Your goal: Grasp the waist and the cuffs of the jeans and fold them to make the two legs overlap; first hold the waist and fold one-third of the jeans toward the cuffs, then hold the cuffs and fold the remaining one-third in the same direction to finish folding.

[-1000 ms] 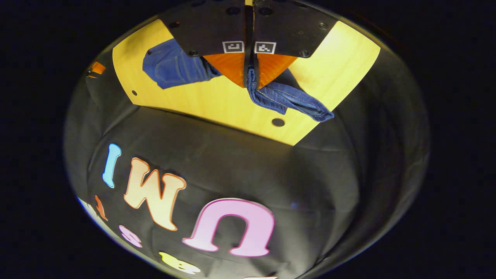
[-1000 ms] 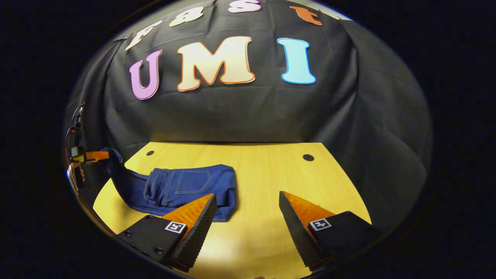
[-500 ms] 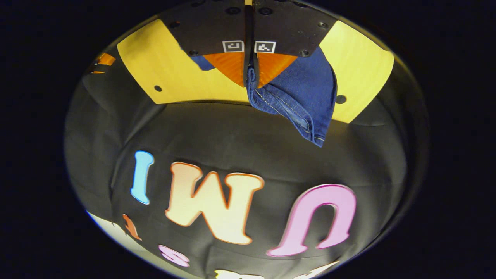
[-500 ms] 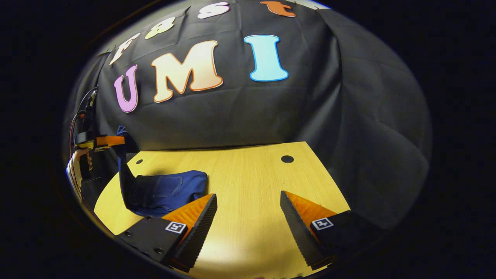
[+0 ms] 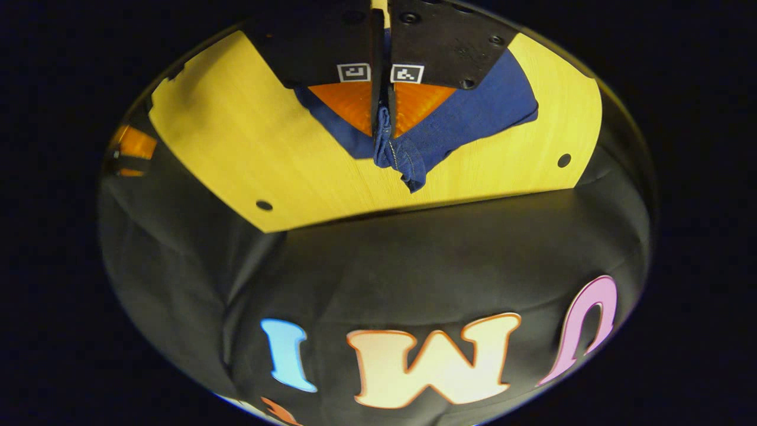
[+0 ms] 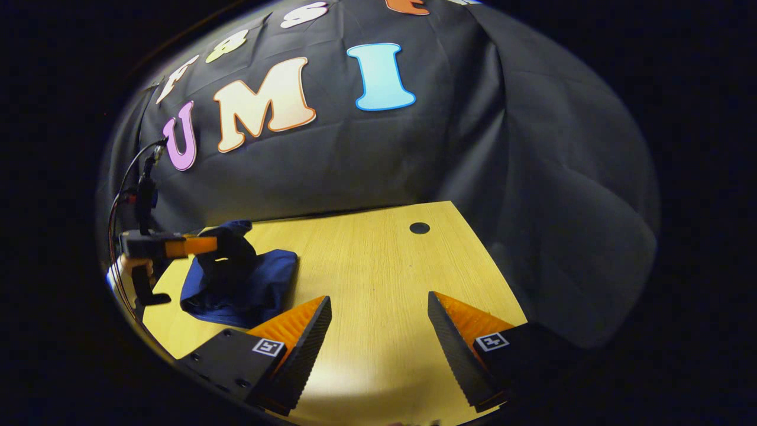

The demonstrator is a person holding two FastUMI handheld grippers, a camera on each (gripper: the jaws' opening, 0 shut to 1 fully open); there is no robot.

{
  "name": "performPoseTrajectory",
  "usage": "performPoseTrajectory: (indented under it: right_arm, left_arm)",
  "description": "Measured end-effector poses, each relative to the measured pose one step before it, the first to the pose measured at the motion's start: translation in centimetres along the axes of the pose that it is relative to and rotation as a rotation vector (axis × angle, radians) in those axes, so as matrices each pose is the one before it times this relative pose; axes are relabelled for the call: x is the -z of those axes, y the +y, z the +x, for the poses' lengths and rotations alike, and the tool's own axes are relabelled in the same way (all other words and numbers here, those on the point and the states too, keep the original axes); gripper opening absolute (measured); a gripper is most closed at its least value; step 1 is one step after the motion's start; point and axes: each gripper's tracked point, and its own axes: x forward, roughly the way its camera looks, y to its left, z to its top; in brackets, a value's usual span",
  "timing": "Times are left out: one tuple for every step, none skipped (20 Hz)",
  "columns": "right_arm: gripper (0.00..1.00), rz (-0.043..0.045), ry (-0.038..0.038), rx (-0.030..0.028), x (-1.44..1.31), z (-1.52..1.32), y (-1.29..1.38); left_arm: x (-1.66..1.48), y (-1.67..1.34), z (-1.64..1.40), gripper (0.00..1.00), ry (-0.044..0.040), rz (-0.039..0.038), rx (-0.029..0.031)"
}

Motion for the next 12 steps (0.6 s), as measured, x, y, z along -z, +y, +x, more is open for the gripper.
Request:
performPoseTrajectory:
  right_arm:
    - [1.0, -0.00047, 0.00402, -0.00369, 0.107, 0.269, 0.111]
    - [0.96, -0.00213, 0.00377, -0.00437, 0.158, 0.185, 0.108]
    - [0.99, -0.00188, 0.00357, -0.00681, 0.218, 0.118, 0.138]
    - [0.99, -0.00315, 0.00193, -0.00693, 0.013, 0.064, 0.162]
    - [0.99, -0.00452, 0.00162, -0.0071, 0.136, 0.165, 0.367]
    - [0.99, -0.00471, 0.00085, -0.00624, 0.013, 0.111, 0.232]
    - [0.99, -0.00582, 0.00135, -0.00545, 0.132, -0.083, 0.417]
    - [0.99, -0.00728, -0.0013, -0.00156, 0.031, -0.14, 0.285]
    - [0.99, -0.00733, -0.0021, 0.00101, -0.074, -0.338, 0.304]
    - [0.99, -0.00528, -0.00165, 0.00303, -0.064, -0.266, 0.209]
    - [0.99, -0.00347, -0.00142, 0.00168, 0.047, -0.378, 0.33]
    - [0.94, -0.00499, -0.00336, -0.00012, -0.076, -0.351, 0.468]
  left_arm:
    - [1.48, -0.801, -0.108, 0.0, 0.01754, 0.03388, -0.00413]
    - [1.56, -0.683, -0.065, 0.0, 0.01889, 0.02667, -0.00223]
    - [1.533, -0.744, 0.091, 0.0, 0.02253, 0.02808, -0.00179]
    - [1.304, -0.514, 0.499, 0.0, 0.01891, 0.02849, -0.00148]
    - [1.371, -0.659, 0.399, 0.0, 0.02136, 0.03205, 0.00108]
    - [1.678, -0.772, 0.423, 0.0, 0.02246, 0.03499, 0.00205]
    - [1.477, -0.664, 0.581, 0.0, 0.03069, 0.03278, 0.00418]
    - [0.78, -0.561, 0.497, 0.05, 0.00247, 0.03068, 0.00179]
    - [-0.193, -0.667, -0.088, 0.14, -0.01838, 0.01848, -0.00019]
    - [-0.289, -0.79, -0.424, 0.3, -0.02136, 0.00143, 0.01785]
    - [-0.451, -0.503, -0.364, 0.46, -0.02773, -0.0102, 0.01446]
    - [-0.738, -0.139, -1.339, 0.62, -0.04177, -0.01498, 0.00273]
